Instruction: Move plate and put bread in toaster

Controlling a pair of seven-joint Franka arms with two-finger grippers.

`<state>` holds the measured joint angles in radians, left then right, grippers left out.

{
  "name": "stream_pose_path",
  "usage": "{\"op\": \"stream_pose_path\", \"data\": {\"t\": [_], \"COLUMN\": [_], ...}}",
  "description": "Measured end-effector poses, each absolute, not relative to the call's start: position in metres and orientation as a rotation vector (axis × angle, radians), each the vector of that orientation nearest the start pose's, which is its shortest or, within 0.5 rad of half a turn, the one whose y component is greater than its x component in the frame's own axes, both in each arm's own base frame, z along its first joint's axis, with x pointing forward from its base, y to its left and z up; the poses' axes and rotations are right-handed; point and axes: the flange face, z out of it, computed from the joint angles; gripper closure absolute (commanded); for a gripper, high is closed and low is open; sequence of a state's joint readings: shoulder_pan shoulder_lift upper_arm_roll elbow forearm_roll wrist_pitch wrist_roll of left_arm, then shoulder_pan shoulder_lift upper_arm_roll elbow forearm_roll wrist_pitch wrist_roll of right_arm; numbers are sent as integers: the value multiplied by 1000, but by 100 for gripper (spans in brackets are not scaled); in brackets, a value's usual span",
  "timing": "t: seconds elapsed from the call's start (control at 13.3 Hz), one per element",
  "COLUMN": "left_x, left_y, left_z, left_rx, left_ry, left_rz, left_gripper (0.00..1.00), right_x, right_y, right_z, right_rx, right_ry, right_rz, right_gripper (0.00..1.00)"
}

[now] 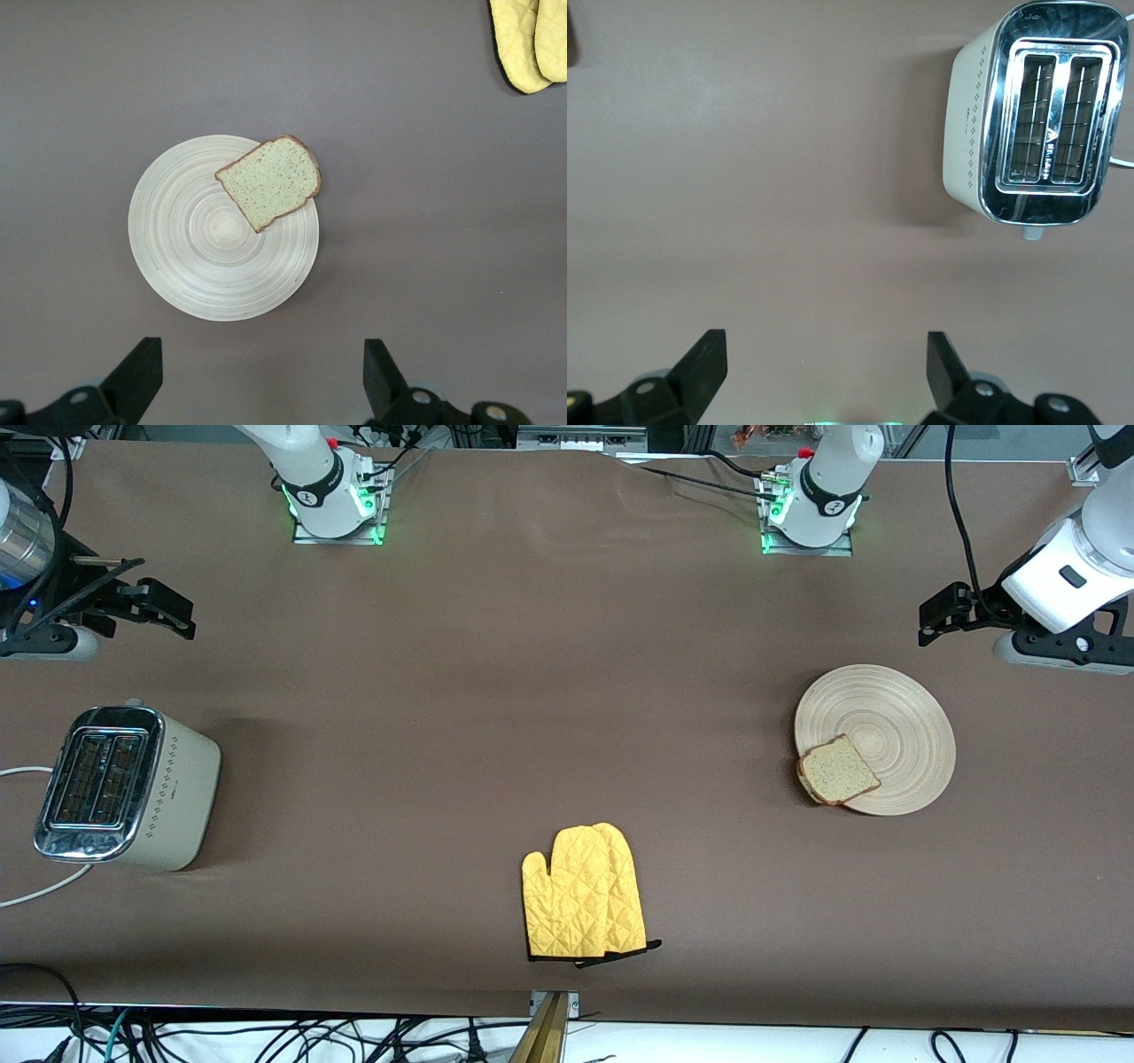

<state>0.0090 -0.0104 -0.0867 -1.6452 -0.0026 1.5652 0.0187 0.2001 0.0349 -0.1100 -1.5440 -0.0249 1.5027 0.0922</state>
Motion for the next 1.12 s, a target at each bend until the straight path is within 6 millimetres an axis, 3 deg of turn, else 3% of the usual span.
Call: {"op": "stream_pose_path", "data": {"t": [0.82,0.97,1.12], "left_x": [546,547,551], "left_y": [-42,-36,-17], "left_z": [594,590,582], "left_rx": [-3136,-3142,-3195], "left_ry": [148,130,55], "left_rz": [111,144,179], "left_gripper": [0,0,0], "right_x": [556,555,555], "right_y": [49,50,58], "right_z": [612,612,612], "right_rx": [-3175,-3175,-3174], "right_ry": [4,0,-23], "right_rz": [116,116,116], "right_gripper": [0,0,0]}}
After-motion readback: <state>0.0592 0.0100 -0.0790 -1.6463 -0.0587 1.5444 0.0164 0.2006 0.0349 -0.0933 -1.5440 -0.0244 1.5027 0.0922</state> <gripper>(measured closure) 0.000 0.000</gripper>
